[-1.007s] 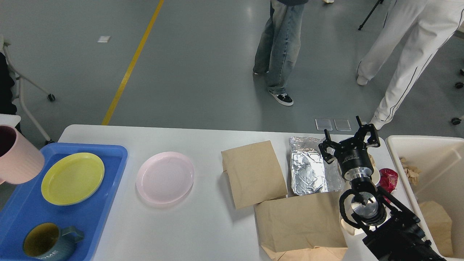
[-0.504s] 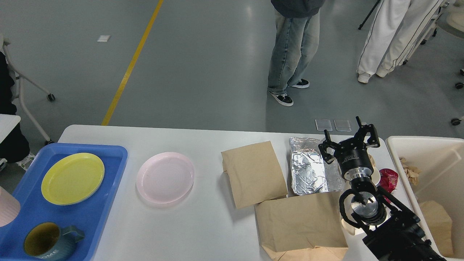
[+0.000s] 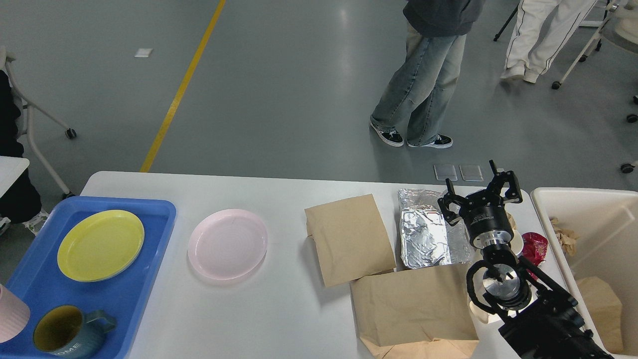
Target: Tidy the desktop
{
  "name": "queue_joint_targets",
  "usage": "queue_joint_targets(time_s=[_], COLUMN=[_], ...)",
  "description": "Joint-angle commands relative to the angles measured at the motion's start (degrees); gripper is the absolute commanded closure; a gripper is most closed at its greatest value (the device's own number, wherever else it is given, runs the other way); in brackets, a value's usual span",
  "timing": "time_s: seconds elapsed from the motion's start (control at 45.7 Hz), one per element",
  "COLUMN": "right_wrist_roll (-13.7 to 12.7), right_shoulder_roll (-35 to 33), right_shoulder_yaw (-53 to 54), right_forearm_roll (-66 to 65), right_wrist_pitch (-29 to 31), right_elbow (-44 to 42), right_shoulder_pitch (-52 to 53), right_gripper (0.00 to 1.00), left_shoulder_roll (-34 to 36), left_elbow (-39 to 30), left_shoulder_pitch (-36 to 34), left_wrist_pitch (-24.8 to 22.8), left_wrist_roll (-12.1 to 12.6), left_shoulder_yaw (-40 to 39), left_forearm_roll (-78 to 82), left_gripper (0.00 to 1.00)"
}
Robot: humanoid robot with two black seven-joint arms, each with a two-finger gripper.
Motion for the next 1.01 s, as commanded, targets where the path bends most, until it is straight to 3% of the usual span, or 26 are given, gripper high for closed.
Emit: queue_joint_targets(time_s=[0.0,0.241,0.635,0.722,0.854,0.985], right_wrist_roll=[0.00,0.00,0.00,0.00,0.00,0.00], right_shoulder_roll=[0.00,0.00,0.00,0.00,0.00,0.00], right_shoulder_yaw=[0.00,0.00,0.00,0.00,0.00,0.00], right_forearm_roll=[-0.02,-0.02,-0.02,-0.02,-0.02,-0.02], right_wrist_pitch=[0.00,0.00,0.00,0.00,0.00,0.00], right_elbow=[0.00,0.00,0.00,0.00,0.00,0.00], right_shoulder_pitch=[0.00,0.00,0.00,0.00,0.00,0.00], right_gripper=[0.00,0.00,0.00,0.00,0.00,0.00], left_shoulder_roll=[-0.47,-0.56,-0.91,-0.91,-0.91,-0.91], left_elbow=[0.19,1.15,1.42,1.42,1.33,1.33], left_shoulder_pitch=[1.92,7.20,7.73,7.64,7.64,7.64], left_wrist_pitch=[3.75,5.43,6.13,6.66,7.54,8.24], left_wrist_roll=[0.36,0.62,0.80,0.62,0.36,0.62], left_shoulder_yaw=[-0.67,-6.30,-7.00,-7.00,-7.09,-7.09], left_forearm_roll=[-0.03,-0.03,-0.21,-0.21,-0.21,-0.21], left_gripper=[1.00,1.00,0.99,0.88,0.60,0.41])
